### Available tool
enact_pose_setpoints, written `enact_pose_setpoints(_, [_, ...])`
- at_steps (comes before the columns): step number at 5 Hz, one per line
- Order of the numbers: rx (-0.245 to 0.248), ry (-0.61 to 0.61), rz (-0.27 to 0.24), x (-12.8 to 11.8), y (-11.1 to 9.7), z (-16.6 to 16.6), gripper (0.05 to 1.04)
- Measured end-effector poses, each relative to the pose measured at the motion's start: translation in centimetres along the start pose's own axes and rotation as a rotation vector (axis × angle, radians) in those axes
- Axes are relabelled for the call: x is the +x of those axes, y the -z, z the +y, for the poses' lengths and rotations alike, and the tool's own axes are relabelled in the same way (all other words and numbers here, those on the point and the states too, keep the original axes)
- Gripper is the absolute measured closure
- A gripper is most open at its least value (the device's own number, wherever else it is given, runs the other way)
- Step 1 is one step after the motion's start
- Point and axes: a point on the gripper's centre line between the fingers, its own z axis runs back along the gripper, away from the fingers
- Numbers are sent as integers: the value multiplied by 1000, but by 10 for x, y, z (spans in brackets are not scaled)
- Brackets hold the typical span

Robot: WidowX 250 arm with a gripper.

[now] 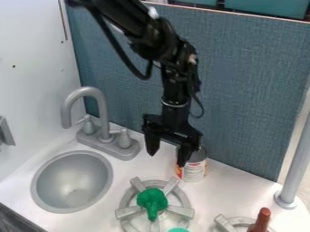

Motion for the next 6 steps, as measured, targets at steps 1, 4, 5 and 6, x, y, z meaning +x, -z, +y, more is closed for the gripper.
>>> enact_pose_setpoints(1, [48, 21, 23, 35, 24, 2, 83])
enact_pose_setpoints(4, [167, -157, -68, 77, 30, 26, 83])
enact_pose_setpoints(5, [202, -234, -113, 78, 36, 31, 83])
enact_pose_setpoints(6, [238, -258, -185, 86, 37, 21, 83])
